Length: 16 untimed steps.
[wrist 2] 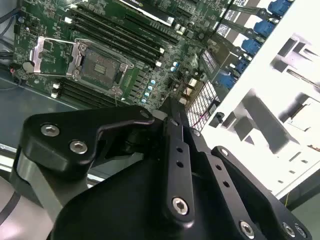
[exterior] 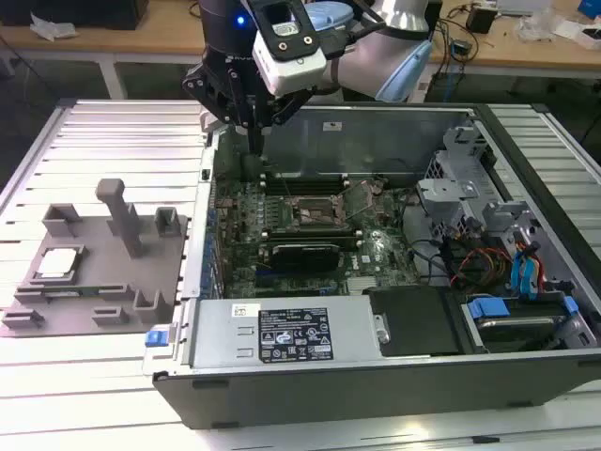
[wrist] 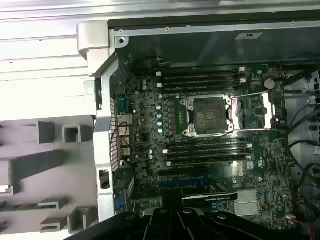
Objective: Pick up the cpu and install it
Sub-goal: 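Reach for the cpu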
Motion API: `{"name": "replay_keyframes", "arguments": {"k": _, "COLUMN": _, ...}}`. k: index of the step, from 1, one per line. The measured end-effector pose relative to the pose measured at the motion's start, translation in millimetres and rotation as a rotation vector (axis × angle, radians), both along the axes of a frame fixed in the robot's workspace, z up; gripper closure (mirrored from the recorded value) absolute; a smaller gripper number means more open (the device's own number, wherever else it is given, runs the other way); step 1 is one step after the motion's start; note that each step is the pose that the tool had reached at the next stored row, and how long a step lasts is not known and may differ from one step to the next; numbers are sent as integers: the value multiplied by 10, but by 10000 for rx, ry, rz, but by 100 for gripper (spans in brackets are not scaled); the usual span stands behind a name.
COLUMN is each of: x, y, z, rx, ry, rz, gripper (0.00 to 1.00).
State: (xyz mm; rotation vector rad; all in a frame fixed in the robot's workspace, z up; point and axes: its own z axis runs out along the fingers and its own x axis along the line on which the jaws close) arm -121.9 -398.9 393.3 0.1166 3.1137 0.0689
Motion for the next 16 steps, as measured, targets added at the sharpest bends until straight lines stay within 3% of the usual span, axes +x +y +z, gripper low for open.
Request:
{"name": "replay_keyframes", "arguments": {"k": 11, "x": -2, "y": 0, "z": 0, "rx": -1, "ry": -3, "rz": 0, "gripper": 89}}
{"name": "replay_keyframes", "arguments": {"k": 16, "x": -44, "y": 0, "z": 0, "rx": 0, "ry": -3, "rz": -1, "gripper": 89}}
